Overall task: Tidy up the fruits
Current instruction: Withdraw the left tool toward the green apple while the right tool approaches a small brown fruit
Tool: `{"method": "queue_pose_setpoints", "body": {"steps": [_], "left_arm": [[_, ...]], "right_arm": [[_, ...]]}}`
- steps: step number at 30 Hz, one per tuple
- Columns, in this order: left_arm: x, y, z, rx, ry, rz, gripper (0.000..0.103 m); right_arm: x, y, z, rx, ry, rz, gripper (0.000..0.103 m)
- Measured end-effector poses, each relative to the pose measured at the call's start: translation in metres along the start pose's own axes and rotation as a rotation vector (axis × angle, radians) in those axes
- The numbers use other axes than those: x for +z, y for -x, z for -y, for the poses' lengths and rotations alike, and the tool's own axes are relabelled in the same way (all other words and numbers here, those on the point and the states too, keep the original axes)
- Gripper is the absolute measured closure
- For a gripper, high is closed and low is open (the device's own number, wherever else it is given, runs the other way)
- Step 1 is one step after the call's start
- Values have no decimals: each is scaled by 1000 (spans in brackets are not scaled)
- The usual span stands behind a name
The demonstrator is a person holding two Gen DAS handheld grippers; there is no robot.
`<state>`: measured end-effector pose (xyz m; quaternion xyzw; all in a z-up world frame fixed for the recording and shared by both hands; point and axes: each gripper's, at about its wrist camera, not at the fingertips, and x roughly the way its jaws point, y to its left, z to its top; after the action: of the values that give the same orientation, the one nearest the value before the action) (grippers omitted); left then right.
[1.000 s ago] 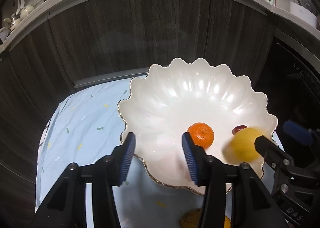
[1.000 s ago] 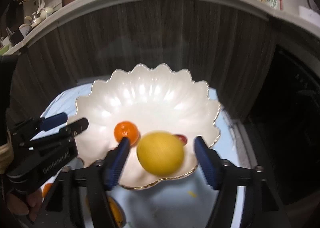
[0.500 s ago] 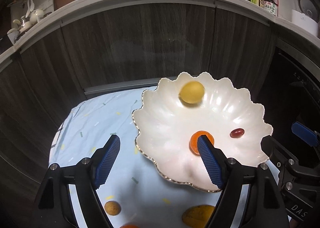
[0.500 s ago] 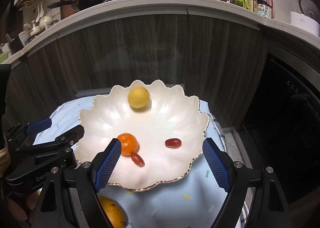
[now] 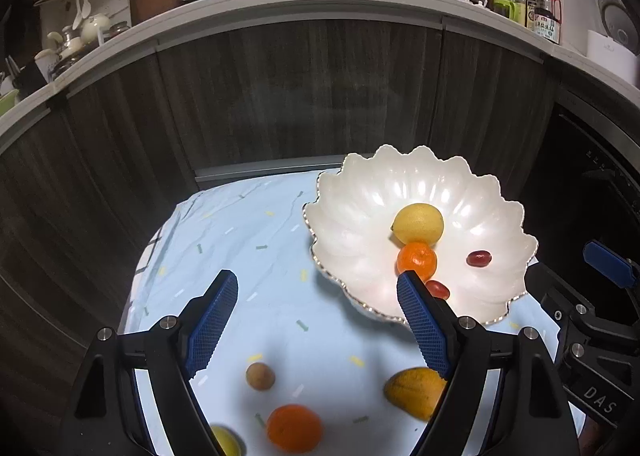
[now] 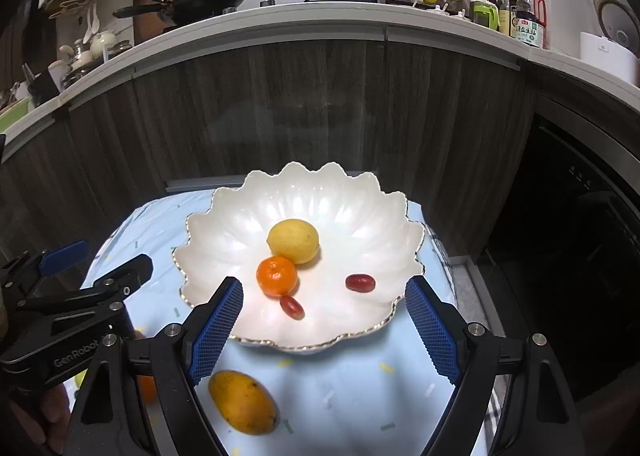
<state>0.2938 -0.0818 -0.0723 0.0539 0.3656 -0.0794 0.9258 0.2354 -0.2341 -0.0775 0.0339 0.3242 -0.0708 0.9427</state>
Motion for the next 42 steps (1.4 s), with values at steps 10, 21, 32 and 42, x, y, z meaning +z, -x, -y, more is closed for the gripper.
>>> {"method": "queue_pose_setpoints", "body": {"steps": [10,21,32,42], "left_arm": [[-15,21,-15,9,26,4,21],[-26,40,-30,25,29,11,21],[-49,49,-45,45,13,-3,21],[-73,60,-61,59,3,1,21]], "right_arm": [[-6,20,-15,2,22,14,19],[-11,33,-29,15,34,27,19],[-29,38,-45,22,36,8,19],[-46,41,-59,25,29,-5,19]]}}
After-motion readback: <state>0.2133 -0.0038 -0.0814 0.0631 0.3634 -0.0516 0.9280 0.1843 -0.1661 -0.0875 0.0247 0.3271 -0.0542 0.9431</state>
